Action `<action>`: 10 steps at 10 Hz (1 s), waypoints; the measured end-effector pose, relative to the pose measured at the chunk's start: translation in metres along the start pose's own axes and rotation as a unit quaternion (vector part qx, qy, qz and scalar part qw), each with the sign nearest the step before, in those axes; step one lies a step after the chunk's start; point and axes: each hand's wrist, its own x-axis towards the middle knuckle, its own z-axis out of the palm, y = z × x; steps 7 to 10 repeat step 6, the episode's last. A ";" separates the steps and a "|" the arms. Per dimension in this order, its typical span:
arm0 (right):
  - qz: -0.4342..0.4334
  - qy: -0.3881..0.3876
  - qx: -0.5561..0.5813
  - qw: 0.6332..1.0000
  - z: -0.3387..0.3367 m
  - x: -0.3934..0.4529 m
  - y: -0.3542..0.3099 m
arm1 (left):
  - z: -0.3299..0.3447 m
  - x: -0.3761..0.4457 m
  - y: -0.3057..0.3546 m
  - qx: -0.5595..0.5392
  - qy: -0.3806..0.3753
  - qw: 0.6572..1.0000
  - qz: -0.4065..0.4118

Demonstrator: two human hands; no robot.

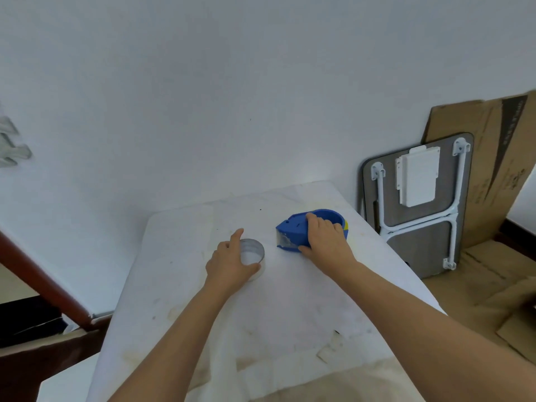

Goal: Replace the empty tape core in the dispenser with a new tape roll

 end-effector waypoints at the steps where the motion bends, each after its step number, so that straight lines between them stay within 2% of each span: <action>1: 0.006 -0.024 0.002 1.000 0.004 0.001 0.002 | 0.001 0.004 0.000 -0.008 -0.005 1.000 -0.005; 4: 0.011 -0.053 -0.063 0.997 -0.007 -0.001 0.002 | -0.012 -0.002 0.006 0.007 0.000 1.000 -0.010; 6: 0.010 0.050 0.023 0.998 -0.044 -0.010 0.001 | -0.043 -0.026 0.020 0.013 0.041 0.998 0.047; 10: 0.010 0.050 0.023 0.998 -0.044 -0.010 0.001 | -0.043 -0.026 0.020 0.013 0.041 0.998 0.047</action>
